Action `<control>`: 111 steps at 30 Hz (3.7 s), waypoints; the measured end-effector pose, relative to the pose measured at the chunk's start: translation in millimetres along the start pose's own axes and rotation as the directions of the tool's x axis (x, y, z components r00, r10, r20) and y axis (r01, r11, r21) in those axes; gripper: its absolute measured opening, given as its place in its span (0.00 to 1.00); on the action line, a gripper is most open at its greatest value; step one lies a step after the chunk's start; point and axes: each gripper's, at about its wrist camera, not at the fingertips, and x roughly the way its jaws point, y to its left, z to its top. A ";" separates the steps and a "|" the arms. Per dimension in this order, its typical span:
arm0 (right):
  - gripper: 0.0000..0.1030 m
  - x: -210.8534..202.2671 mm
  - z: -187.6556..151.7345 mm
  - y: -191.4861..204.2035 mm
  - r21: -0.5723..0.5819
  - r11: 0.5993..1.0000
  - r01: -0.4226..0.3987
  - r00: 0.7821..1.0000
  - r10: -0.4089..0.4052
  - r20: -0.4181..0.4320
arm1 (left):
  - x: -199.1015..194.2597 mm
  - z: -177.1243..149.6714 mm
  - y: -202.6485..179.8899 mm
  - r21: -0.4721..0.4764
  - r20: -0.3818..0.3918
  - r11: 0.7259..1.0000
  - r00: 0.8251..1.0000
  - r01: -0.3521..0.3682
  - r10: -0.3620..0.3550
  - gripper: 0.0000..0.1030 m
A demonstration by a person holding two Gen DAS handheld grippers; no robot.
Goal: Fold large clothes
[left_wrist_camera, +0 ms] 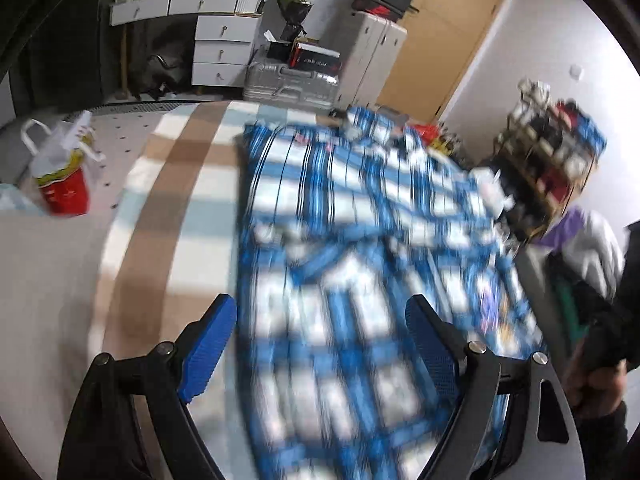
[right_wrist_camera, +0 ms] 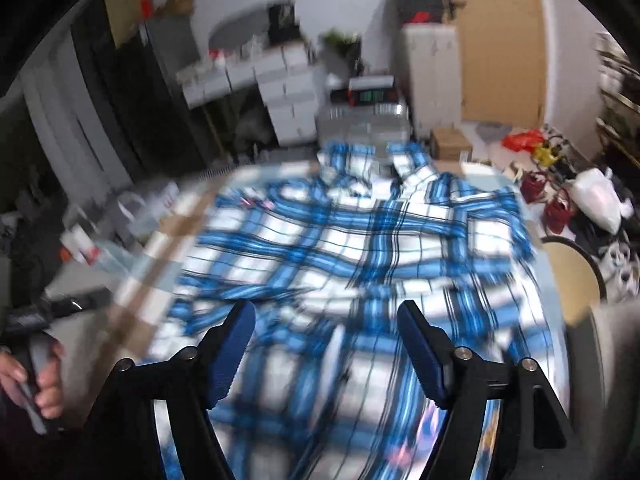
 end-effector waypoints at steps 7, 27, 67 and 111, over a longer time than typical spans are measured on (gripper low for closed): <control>1.00 -73.9 -76.3 44.3 0.088 0.992 -0.089 0.962 0.063 0.265 | 10.8 -109.8 10.0 -0.001 -0.213 1.000 0.977 -0.011 0.011 0.81; 1.00 -118.2 -103.3 58.6 0.005 1.000 -0.008 0.986 0.007 0.167 | 27.5 -134.8 23.4 0.163 -0.183 0.956 0.944 -0.245 0.273 0.01; 1.00 -146.2 -99.0 32.8 0.162 0.981 -0.105 0.985 0.081 0.151 | 43.7 -163.7 20.9 0.123 -0.171 0.936 0.922 -0.328 0.346 0.00; 1.00 -147.8 31.5 -35.6 0.240 0.962 -0.130 0.988 0.107 0.107 | 154.7 152.5 -63.1 0.047 0.110 0.999 0.994 -0.013 0.008 0.80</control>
